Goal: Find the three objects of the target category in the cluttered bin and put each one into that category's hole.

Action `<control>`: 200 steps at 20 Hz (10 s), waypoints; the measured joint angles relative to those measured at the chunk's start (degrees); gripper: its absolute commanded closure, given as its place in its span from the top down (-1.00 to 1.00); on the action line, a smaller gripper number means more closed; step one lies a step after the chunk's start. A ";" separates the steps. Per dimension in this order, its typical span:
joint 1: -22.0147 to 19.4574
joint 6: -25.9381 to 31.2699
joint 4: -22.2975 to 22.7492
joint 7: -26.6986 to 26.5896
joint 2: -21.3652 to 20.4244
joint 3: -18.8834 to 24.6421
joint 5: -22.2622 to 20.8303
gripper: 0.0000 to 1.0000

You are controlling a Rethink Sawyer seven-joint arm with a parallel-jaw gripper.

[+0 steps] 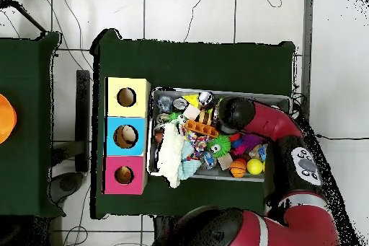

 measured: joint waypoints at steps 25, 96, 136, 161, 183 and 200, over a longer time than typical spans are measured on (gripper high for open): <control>3.64 -2.65 5.45 0.07 -2.10 -3.77 4.74 1.00; -4.78 7.69 -6.24 0.09 2.41 -5.17 2.69 1.00; -3.95 7.71 -0.20 0.09 -8.64 -5.24 2.67 -1.00; -3.57 7.84 1.98 0.09 -8.60 -5.02 2.68 -1.00; -5.22 17.96 0.36 0.09 -15.78 -4.99 2.63 -1.00; -1.80 25.69 0.32 0.09 -23.76 -5.06 2.62 -1.00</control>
